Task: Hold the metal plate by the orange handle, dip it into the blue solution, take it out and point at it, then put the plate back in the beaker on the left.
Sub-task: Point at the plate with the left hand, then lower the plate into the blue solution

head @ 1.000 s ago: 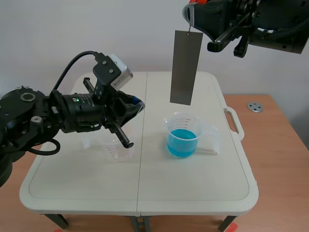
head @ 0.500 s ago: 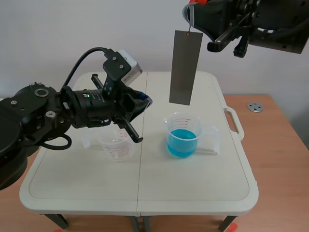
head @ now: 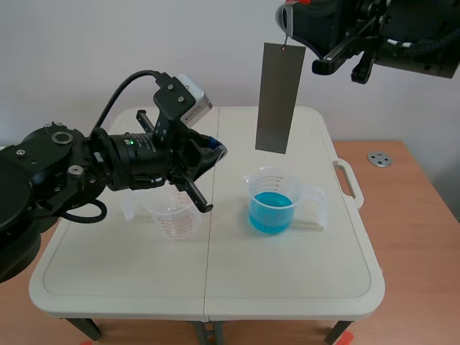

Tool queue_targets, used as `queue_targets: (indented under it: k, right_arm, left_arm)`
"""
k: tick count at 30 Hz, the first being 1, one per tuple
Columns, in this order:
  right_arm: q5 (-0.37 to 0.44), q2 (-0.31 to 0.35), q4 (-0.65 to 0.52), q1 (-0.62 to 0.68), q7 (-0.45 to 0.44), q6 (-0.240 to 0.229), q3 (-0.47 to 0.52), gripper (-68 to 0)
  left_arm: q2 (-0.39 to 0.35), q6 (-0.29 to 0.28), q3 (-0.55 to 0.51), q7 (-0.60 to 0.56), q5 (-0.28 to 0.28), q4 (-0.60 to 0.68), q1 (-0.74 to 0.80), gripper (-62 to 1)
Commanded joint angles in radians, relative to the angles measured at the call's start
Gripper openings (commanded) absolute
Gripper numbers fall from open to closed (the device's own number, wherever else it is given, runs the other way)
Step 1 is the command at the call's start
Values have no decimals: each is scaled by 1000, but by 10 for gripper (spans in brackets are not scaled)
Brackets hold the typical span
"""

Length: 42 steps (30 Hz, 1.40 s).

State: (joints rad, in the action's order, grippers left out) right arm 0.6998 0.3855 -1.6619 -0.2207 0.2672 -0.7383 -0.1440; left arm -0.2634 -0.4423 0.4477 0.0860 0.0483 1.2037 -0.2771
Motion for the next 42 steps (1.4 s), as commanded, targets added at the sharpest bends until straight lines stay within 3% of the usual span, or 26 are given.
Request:
queue_targets:
  k: [1, 10, 22, 34, 42]
  right_arm:
    - [13, 8, -17, -23, -18, -7, 10, -662]
    - [12, 8, -17, -23, -18, -7, 10, -662]
    - [11, 8, -16, -23, 8, -7, 10, -662]
    - [-6, 2, -13, 8, 3, -7, 12, -662]
    - [-28, 2, 24, 10, -30, -7, 14, -662]
  left_arm:
    - [-8, 6, 0, -14, 16, 15, 3, -591]
    - [-133, 6, -100, -93, 34, 141, 185, -591]
    - [-307, 6, -415, -135, 182, 373, 554, -591]
    - [-315, 5, -717, -264, 204, 510, 980, -591]
    - [-251, 5, -848, -341, 203, 524, 1190, -591]
